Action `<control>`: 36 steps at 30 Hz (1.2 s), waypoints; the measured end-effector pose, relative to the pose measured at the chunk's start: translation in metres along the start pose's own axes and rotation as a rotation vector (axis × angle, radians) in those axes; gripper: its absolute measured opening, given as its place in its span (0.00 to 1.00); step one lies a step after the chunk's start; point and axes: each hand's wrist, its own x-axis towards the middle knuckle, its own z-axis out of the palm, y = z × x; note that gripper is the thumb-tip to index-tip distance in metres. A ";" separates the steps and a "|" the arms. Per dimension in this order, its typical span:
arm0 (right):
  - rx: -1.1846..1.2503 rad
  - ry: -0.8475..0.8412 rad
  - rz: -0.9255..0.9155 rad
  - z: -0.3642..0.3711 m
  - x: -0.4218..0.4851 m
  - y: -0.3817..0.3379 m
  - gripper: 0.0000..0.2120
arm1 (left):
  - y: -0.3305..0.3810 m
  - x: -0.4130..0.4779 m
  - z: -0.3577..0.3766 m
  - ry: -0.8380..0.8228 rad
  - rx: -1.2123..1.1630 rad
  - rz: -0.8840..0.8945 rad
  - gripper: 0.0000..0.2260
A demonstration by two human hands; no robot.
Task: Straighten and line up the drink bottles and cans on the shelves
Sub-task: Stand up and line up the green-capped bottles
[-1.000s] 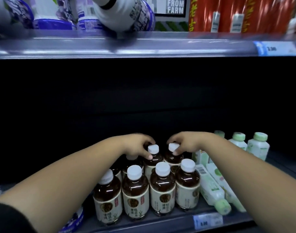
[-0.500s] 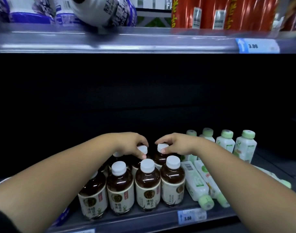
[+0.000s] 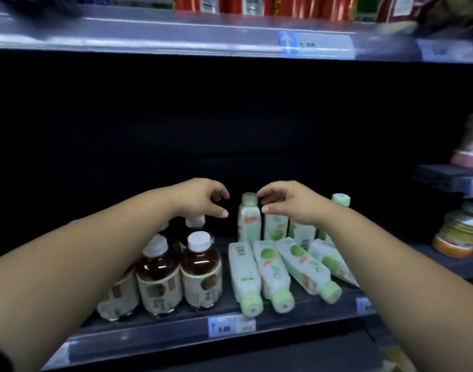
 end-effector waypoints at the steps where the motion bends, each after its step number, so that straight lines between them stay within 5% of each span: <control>1: -0.018 0.006 0.001 -0.012 -0.001 0.010 0.16 | 0.010 0.007 0.005 0.007 -0.008 -0.019 0.22; 10: -0.335 0.058 -0.068 -0.060 0.015 0.043 0.19 | 0.052 0.058 0.035 0.105 0.079 -0.096 0.26; 16: -0.556 -0.145 -0.001 -0.045 0.046 0.044 0.27 | 0.052 0.077 0.042 0.006 0.183 -0.071 0.26; 23: -0.610 -0.200 0.012 -0.035 0.069 0.038 0.25 | 0.032 0.089 0.031 -0.045 0.229 -0.179 0.28; 36: -0.518 -0.269 -0.045 -0.023 0.072 0.023 0.23 | 0.011 0.085 0.017 -0.151 0.019 -0.099 0.22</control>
